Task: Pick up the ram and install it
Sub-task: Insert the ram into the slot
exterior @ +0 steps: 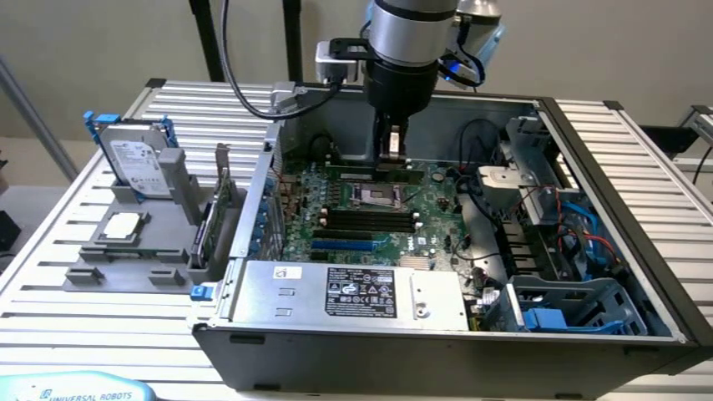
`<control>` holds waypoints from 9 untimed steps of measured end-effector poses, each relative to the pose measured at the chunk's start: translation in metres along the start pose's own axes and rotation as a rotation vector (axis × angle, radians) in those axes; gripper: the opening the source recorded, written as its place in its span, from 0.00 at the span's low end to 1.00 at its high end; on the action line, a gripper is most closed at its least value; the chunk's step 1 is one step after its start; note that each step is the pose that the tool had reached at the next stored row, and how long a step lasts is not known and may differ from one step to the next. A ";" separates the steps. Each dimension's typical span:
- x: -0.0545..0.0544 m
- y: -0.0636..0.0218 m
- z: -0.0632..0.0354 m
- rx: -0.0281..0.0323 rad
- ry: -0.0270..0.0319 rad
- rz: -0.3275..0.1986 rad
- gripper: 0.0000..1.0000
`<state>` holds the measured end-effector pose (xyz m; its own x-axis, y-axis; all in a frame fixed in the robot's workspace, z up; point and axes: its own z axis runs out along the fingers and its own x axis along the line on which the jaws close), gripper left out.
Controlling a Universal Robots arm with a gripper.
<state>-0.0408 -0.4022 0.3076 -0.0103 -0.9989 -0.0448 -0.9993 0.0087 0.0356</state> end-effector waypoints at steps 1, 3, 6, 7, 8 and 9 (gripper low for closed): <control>0.000 -0.0012 0.0017 0.0000 0.0001 0.000 0.13; 0.000 -0.0034 0.0054 0.0000 0.0001 0.000 0.13; 0.000 -0.0050 0.0107 0.0001 0.0000 0.000 0.13; 0.001 -0.0051 0.0126 0.0000 0.0001 0.000 0.13; 0.001 -0.0051 0.0144 0.0000 0.0002 0.000 0.13; 0.001 -0.0052 0.0161 0.0000 0.0001 0.000 0.13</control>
<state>-0.0361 -0.4022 0.2912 -0.0102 -0.9989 -0.0447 -0.9993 0.0086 0.0356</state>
